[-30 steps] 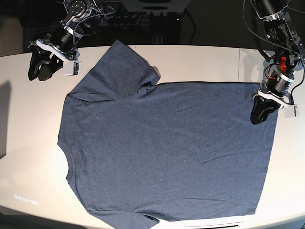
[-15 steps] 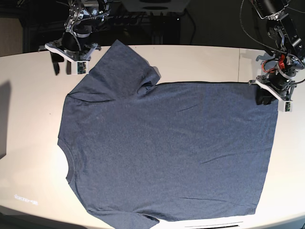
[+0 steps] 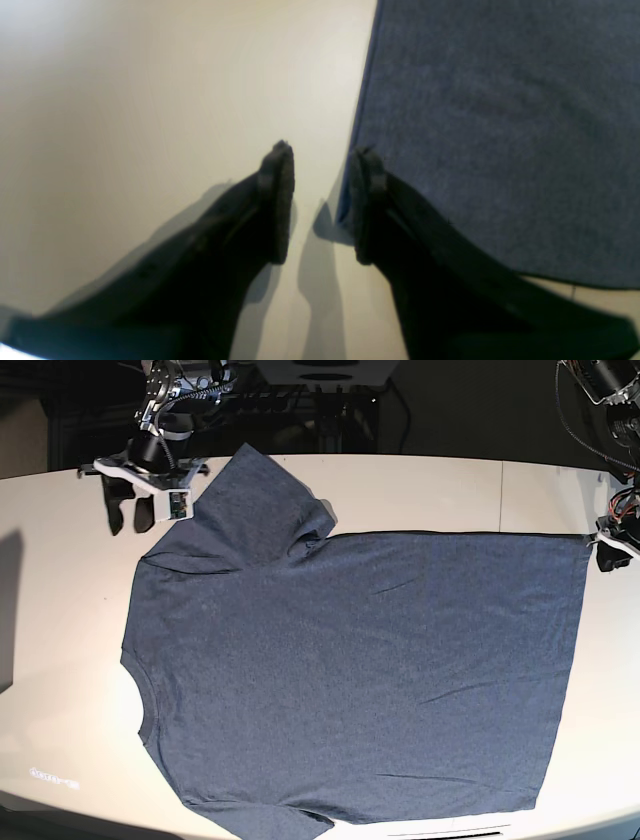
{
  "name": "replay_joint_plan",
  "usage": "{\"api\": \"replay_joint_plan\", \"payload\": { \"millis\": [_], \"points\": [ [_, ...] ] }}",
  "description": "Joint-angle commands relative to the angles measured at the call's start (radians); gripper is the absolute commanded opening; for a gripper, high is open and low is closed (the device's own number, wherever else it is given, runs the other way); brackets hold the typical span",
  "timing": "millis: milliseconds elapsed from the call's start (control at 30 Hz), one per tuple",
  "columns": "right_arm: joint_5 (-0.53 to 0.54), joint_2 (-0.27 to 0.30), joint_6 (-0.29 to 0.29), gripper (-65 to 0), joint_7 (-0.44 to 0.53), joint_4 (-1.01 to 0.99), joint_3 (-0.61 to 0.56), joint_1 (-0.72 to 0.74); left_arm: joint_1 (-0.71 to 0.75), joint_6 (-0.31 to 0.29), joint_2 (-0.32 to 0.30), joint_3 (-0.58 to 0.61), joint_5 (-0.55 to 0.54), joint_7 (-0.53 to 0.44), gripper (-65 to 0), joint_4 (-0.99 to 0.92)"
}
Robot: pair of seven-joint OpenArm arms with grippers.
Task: Fold the T-shirt properly
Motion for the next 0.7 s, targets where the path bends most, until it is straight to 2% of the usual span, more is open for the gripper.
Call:
{"api": "replay_joint_plan", "payload": {
  "millis": [0, 67, 133, 167, 267, 400, 600, 667],
  "points": [
    [-0.023, 0.002, -0.018, -40.3, 0.005, 0.017, 0.001, -0.004, -0.005, 0.012, -0.019, -0.007, -0.029, -0.017, -42.6, 0.015],
    [-0.022, 0.002, -0.019, -47.7, 0.003, 0.017, 0.001, 0.004, -0.005, 0.012, -0.019, -0.006, -0.070, -0.017, -42.6, 0.015],
    [-0.014, 0.002, -0.018, -61.9, 0.004, 0.017, 0.001, 0.011, -0.005, 0.011, -0.018, -0.005, -0.118, -0.017, -42.6, 0.015],
    [-0.002, 0.002, -0.019, -65.0, 0.003, 0.017, 0.001, 0.015, -0.005, 0.011, -0.016, -0.005, -0.138, -0.017, -42.6, 0.015],
    [0.054, 0.002, -0.021, -65.0, 0.003, 0.017, 0.001, 0.019, -0.005, 0.010, -0.014, -0.005, -0.179, 0.021, -42.6, 0.015],
    [0.105, 0.002, -0.087, -65.0, 0.003, 0.043, 0.001, 0.017, -0.005, 0.008, -0.014, -0.005, -0.197, 0.058, -42.6, 0.015],
    [0.278, 0.002, -0.089, -65.0, 0.001, 0.267, 0.002, 0.016, -0.005, 0.008, -0.014, -0.005, -0.197, 0.057, -42.6, 0.014],
    [0.338, 0.002, -0.074, -65.0, 0.005, 0.352, 0.002, 0.014, -0.005, 0.008, -0.014, -0.005, -0.197, 0.056, -42.6, 0.015]
  ]
}}
